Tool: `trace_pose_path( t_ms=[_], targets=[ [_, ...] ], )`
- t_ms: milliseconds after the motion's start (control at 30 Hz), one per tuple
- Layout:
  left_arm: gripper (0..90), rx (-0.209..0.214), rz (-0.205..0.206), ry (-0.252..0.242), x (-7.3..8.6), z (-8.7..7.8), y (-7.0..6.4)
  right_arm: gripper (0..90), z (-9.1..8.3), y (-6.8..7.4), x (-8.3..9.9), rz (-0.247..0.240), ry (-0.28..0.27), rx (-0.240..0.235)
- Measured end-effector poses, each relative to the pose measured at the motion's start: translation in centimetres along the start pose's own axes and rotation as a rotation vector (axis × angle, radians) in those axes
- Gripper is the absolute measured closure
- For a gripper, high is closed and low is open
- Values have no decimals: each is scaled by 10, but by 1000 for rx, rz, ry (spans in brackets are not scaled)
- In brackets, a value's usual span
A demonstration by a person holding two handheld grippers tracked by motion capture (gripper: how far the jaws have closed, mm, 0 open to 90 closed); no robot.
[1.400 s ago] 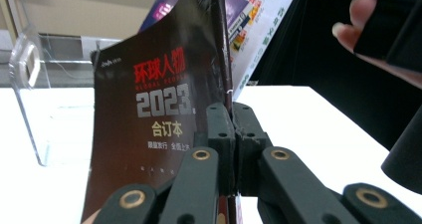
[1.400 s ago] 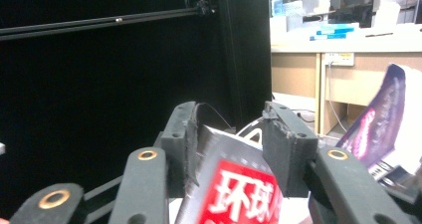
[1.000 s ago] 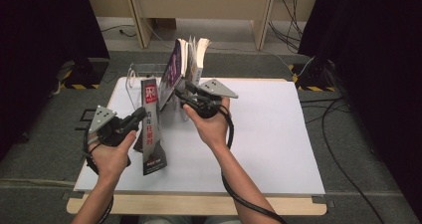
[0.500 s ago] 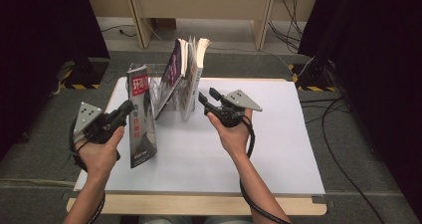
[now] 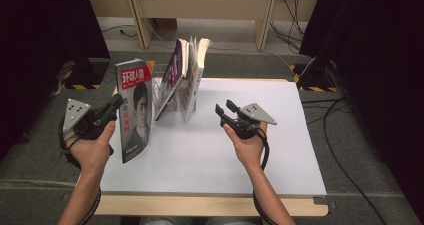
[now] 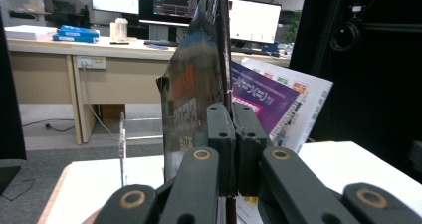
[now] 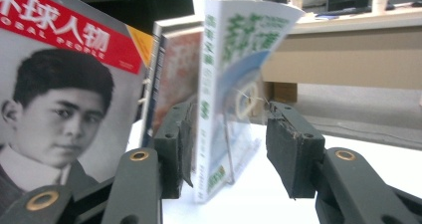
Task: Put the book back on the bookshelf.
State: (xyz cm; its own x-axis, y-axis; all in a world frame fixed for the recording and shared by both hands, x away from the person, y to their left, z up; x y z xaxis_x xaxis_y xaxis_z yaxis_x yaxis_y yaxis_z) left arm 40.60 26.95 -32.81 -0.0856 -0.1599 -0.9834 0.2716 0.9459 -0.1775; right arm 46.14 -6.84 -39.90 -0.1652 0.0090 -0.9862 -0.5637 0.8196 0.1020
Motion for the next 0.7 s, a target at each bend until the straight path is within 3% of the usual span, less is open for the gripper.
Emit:
trace_pose_path(
  t_ms=[233, 433, 700],
  targets=[
    [874, -12, 3, -30, -8, 4, 6, 536, -11, -20, 23, -17, 42, 35],
    [873, -23, -13, -40, -17, 8, 8, 536, -24, -37, 43, 6, 81, 59],
    [873, -38, -4, -63, -26, 14, 13, 536, -43, -53, 59, 20, 103, 97]
  ],
)
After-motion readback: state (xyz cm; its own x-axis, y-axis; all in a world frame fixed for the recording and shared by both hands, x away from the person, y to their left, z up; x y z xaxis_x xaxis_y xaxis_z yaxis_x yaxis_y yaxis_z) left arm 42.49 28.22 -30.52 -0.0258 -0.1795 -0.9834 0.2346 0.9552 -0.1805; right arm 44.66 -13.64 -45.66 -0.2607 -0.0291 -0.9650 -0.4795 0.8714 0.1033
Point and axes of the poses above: each handheld gripper's, and its own axes: z roughly forward along the jaws, x roughly out of its underside, y roughly to its left, the point moved 6 cm from there along z, roughly forward along the jaws, and after that the axes turned 3 degrees about -z, right-handed, at the moved point
